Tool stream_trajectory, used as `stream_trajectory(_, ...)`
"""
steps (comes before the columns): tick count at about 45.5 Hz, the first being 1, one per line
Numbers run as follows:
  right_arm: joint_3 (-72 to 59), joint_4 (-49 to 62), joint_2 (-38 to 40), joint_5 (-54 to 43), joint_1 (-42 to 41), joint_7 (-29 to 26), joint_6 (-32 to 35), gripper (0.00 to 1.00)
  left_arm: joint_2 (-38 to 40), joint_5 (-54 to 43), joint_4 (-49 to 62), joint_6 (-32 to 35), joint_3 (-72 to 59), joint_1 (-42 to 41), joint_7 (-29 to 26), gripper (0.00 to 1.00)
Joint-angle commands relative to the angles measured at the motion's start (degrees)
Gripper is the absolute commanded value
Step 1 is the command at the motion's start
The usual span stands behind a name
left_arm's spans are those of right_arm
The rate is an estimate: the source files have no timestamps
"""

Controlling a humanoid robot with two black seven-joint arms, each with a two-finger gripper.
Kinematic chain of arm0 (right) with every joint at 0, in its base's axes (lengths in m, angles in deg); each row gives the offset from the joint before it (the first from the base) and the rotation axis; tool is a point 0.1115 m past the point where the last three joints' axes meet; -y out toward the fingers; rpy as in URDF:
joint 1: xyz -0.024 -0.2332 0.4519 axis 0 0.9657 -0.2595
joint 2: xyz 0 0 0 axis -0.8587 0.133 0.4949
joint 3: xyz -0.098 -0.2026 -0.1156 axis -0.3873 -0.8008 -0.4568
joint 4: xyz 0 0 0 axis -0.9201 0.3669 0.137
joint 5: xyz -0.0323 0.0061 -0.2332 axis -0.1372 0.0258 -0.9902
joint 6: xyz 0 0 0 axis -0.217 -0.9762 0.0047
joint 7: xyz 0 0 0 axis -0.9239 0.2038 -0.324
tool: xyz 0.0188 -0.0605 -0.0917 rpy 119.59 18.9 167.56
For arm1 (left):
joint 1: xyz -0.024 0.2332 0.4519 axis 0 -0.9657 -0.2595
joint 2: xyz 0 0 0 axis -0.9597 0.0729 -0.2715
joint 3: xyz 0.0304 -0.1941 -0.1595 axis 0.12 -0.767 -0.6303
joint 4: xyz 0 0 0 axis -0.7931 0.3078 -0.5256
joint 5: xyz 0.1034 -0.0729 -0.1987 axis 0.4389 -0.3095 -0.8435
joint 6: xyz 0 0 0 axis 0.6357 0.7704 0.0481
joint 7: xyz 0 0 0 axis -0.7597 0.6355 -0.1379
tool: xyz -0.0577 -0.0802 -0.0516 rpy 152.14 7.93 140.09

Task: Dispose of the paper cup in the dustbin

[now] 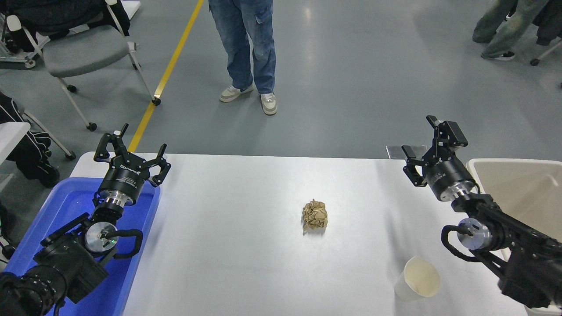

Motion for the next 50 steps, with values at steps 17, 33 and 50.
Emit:
stream_trajectory(17, -8.3, -30.7, 23.9, -30.6, 0.1, -21.1, -9.3, 1.0, 0.0, 0.0, 0.0, 0.0, 0.0, 0.1, 0.0, 1.0)
stream_trajectory(33, -29.2, -32.6, 30.7, -52.7, -10.9, -21.1, -7.0, 1.0, 0.0, 0.0, 0.0, -0.1, 0.0, 0.1, 0.0, 1.0)
stream_trajectory(50, -48.2, -32.0, 30.6, -70.3, -18.9, -21.1, -7.5, 1.0, 0.0, 0.0, 0.0, -0.2, 0.0, 0.0, 0.0, 1.0)
